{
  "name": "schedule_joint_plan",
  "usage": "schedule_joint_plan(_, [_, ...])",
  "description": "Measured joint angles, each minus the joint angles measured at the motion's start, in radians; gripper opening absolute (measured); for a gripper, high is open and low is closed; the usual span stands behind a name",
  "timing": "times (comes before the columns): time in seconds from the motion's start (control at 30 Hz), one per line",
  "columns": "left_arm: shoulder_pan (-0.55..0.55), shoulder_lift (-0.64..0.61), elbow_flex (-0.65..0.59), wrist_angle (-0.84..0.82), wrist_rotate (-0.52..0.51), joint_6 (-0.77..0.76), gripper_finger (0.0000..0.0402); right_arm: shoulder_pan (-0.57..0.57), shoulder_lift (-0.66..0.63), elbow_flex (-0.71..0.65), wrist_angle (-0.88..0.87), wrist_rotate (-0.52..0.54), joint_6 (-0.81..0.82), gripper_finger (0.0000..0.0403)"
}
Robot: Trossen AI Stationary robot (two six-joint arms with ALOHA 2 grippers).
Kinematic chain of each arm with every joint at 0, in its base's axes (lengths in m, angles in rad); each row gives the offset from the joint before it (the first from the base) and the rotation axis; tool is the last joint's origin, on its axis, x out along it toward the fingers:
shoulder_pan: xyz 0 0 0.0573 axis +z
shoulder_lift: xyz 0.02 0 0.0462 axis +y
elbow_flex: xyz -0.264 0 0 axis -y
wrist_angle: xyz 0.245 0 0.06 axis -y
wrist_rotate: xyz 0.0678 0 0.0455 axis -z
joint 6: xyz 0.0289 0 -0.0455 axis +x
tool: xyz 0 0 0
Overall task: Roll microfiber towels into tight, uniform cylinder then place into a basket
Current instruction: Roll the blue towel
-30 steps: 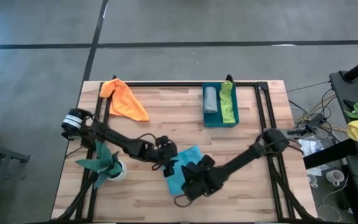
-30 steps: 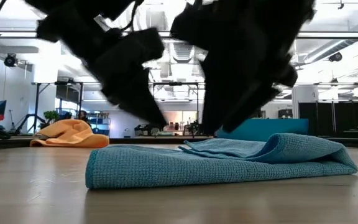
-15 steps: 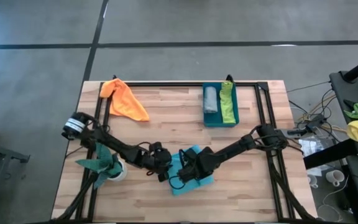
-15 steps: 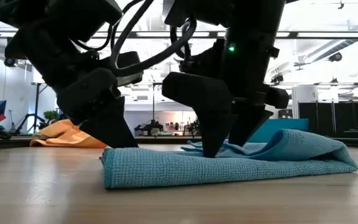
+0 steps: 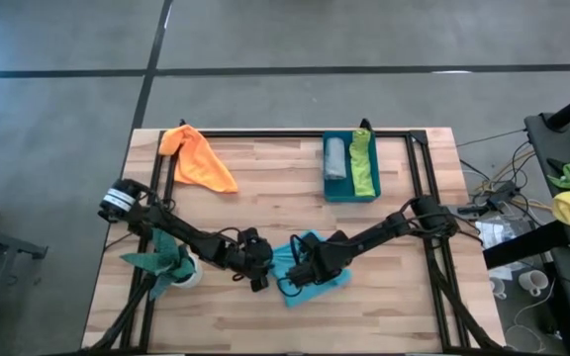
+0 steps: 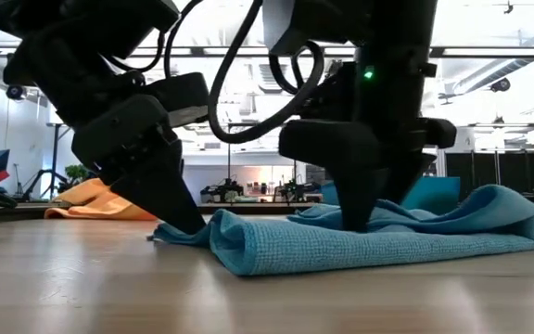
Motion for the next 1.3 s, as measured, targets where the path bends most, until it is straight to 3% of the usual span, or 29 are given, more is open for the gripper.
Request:
schedule_joint_plan(0.23, [-0.027, 0.0, -0.002, -0.009, 0.0, -0.026, 0.0153, -0.037, -0.02, -0.012, -0.007, -0.026, -0.079, 0.0209])
schedule_joint_plan(0.53, [-0.039, 0.001, 0.008, -0.011, 0.001, -0.06, 0.0153, -0.013, -0.027, -0.02, 0.129, -0.065, -0.657, 0.0209])
schedule_joint_plan(0.87, [-0.096, 0.002, 0.008, -0.008, -0.021, -0.088, 0.0153, -0.049, -0.03, -0.039, 0.134, -0.04, -0.54, 0.0183])
schedule_joint_plan(1.3, [-0.145, 0.002, 0.008, 0.026, -0.024, -0.135, 0.0153, -0.066, -0.03, 0.053, 0.172, -0.039, -0.804, 0.0162])
